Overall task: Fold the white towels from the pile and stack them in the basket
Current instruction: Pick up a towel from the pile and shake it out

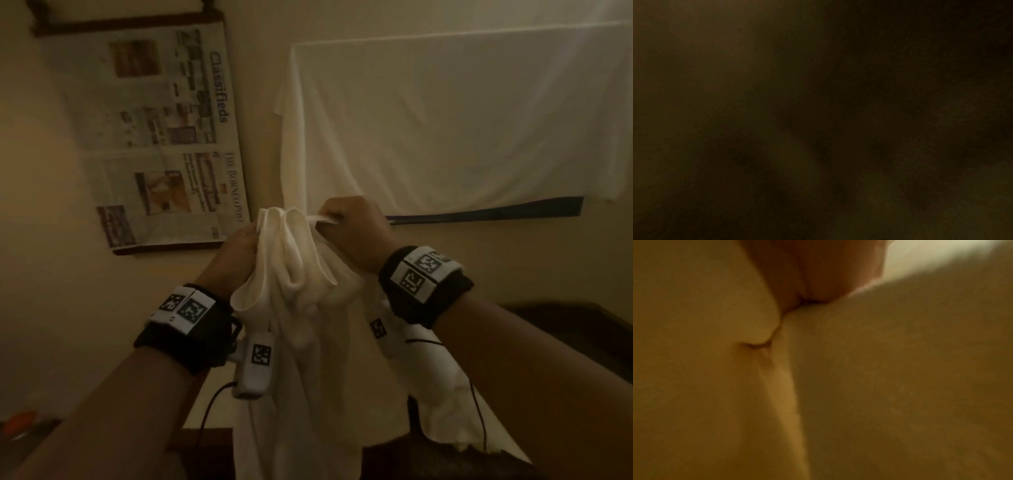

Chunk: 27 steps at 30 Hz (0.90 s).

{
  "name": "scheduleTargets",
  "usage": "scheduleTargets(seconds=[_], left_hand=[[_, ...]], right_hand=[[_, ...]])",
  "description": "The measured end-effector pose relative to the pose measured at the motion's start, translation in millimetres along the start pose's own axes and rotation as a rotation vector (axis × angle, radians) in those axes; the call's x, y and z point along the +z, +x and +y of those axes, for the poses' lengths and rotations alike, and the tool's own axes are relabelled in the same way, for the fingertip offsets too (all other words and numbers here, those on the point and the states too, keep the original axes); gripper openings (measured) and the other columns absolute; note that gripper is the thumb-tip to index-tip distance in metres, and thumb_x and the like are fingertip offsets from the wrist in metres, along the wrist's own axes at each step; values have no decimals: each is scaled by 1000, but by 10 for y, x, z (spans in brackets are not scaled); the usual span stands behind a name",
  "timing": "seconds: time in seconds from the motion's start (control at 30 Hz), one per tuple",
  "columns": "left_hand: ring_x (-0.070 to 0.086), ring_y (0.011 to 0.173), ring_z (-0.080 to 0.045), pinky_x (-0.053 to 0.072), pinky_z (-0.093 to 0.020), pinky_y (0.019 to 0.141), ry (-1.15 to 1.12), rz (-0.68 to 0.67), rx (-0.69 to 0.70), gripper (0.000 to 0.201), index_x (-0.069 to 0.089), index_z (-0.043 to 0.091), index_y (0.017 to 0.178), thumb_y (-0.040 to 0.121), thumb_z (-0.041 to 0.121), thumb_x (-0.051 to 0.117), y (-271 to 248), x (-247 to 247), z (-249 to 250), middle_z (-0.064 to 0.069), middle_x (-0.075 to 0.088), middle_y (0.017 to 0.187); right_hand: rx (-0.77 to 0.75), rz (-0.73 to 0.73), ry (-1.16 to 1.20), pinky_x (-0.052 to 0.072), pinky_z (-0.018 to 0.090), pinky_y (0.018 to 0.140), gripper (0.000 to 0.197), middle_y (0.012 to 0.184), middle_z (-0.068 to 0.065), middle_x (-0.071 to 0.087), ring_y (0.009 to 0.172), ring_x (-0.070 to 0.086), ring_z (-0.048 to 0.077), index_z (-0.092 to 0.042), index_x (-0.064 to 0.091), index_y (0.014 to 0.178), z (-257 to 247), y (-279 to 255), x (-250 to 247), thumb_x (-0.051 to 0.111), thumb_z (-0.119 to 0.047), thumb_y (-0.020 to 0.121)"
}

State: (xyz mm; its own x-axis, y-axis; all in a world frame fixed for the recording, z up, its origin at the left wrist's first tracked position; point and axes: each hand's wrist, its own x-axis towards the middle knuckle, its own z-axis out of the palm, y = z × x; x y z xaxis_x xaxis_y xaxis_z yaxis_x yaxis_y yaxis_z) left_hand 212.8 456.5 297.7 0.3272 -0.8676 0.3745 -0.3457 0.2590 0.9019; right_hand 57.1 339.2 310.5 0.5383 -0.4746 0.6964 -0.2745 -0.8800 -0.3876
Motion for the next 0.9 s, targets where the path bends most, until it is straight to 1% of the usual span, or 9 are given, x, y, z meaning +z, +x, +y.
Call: scheduleTargets(seconds=[0.07, 0.17, 0.27, 0.37, 0.47, 0.6, 0.7, 0.8, 0.9], left_hand=[[57, 73, -7, 47, -24, 80, 28, 28, -13, 45, 69, 26, 66, 102, 12, 44, -74, -220, -16, 6, 61, 73], [49, 74, 2, 43, -15, 71, 13, 117, 19, 41, 49, 29, 79, 100, -4, 38, -173, -473, 35, 11, 51, 82], [57, 72, 4, 45, -5, 64, 94, 112, 86, 31, 55, 29, 83, 101, 6, 44, -284, -686, 48, 11, 58, 85], [66, 76, 2, 53, -15, 73, 69, 113, 73, 20, 66, 13, 92, 100, 12, 48, -343, -881, -16, -1, 67, 89], [69, 85, -13, 57, -34, 81, 29, 124, 25, 21, 69, 10, 98, 100, 15, 49, -376, -1068, -101, -7, 71, 95], [64, 65, 8, 48, -9, 58, 69, 139, 32, 24, 63, 25, 86, 102, 18, 47, -477, -1195, -182, 9, 65, 83], [60, 64, 6, 42, -3, 50, 81, 145, 2, 24, 61, 25, 86, 103, 22, 45, -531, -1254, -216, 11, 61, 82], [61, 82, -7, 49, -8, 71, 139, 96, -28, 23, 65, 13, 100, 100, 31, 49, -548, -1318, -283, 4, 63, 90], [61, 97, -23, 48, -38, 93, 101, 24, -65, 31, 68, 14, 94, 86, 42, 59, -592, -1275, -345, -4, 66, 97]], right_hand=[[7, 19, 20, 42, 23, 59, 22, 70, 1, 63, 65, 56, 14, -11, 66, 73, -269, 35, 156, 66, -27, 88], [27, 9, 96, 42, 25, 56, 26, 66, 0, 60, 60, 53, 9, -12, 63, 69, -511, -5, 347, 63, -28, 89], [76, -101, 206, 45, 22, 56, 23, 70, -1, 63, 60, 54, 2, -12, 63, 75, -651, -181, 524, 63, -29, 90], [125, -209, 191, 41, 15, 54, 27, 65, -9, 59, 55, 51, -2, -14, 62, 70, -607, -474, 709, 65, -32, 90], [374, -302, 213, 55, 27, 65, 16, 80, -5, 71, 70, 68, 7, -21, 73, 85, -404, -867, 815, 68, -36, 88], [582, -456, 184, 55, 29, 70, 17, 91, -3, 73, 80, 70, 11, -25, 73, 97, -121, -1292, 941, 66, -38, 89], [623, -605, -114, 55, 38, 84, 28, 99, 7, 71, 90, 67, 21, -11, 73, 104, 43, -1431, 1066, 62, -36, 93], [582, -415, -134, 52, 40, 72, 23, 84, 9, 67, 80, 63, 26, -8, 69, 89, 74, -1323, 1030, 55, -25, 97], [418, -193, 6, 46, 30, 65, 24, 78, -5, 61, 73, 60, 13, -28, 61, 77, -174, -992, 904, 56, -11, 94]])
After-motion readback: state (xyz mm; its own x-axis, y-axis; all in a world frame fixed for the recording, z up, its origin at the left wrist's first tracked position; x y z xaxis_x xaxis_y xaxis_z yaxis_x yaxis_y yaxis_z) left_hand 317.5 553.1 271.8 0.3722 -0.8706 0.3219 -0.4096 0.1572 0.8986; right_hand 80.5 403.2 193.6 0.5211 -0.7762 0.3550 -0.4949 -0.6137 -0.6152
